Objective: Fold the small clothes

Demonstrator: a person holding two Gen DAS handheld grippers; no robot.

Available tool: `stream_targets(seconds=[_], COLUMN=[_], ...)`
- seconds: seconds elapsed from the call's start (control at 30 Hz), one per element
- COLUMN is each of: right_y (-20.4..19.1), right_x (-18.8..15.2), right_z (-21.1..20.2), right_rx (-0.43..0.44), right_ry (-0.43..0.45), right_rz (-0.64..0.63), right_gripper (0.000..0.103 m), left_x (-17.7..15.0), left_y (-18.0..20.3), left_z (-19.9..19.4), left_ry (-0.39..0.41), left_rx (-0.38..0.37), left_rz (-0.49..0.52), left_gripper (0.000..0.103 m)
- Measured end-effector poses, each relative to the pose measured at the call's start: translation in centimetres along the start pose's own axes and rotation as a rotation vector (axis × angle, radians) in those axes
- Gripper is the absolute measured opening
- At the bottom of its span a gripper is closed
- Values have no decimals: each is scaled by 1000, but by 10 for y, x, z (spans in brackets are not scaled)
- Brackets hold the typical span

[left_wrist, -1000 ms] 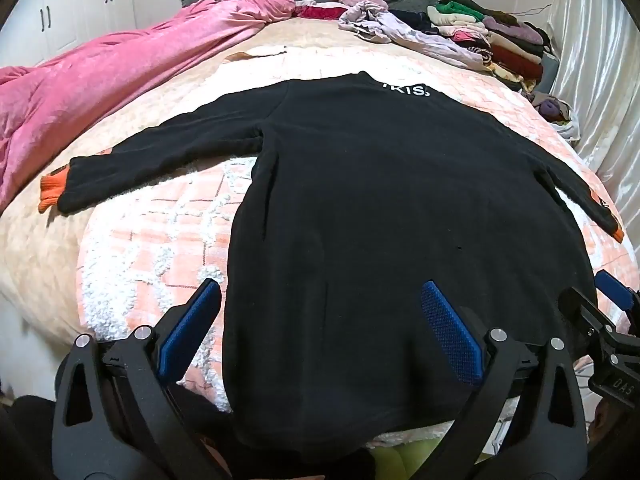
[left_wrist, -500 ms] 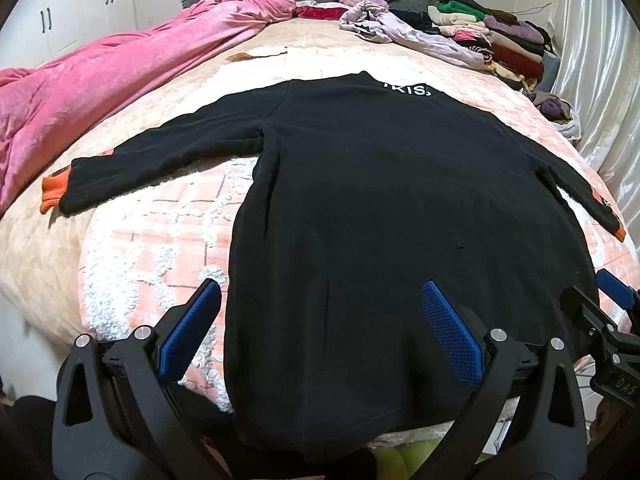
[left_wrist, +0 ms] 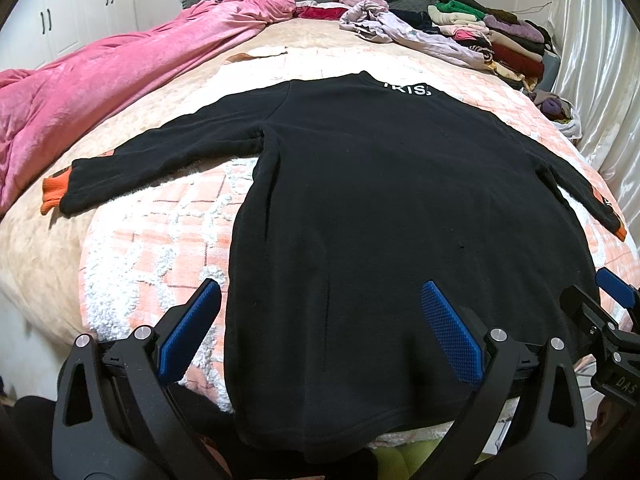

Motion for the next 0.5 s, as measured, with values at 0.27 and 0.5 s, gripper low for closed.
stream_targets(seconds=[0.27, 0.5], right_y=[2, 5], right_x=[2, 6], right_z=[2, 6], right_rx=[-1, -1], right_ry=[4, 5], right_rz=[-1, 2], right_gripper=[99, 99], left_x=[3, 7], left_y=[-2, -2], left_z=[1, 5], left_ry=[2, 0], left_rx=[7, 15], left_rz=[-8, -12], left_gripper=[94, 94])
Point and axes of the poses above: each gripper's, at about its wrist camera, not at the fingertips, and z roughly the way its jaws point, y to its right, x to its top, the point moved 4 cm from there along z, roughly the way its jaws point, and after that the axes turned 1 degree about z, right-handed, at the moved point
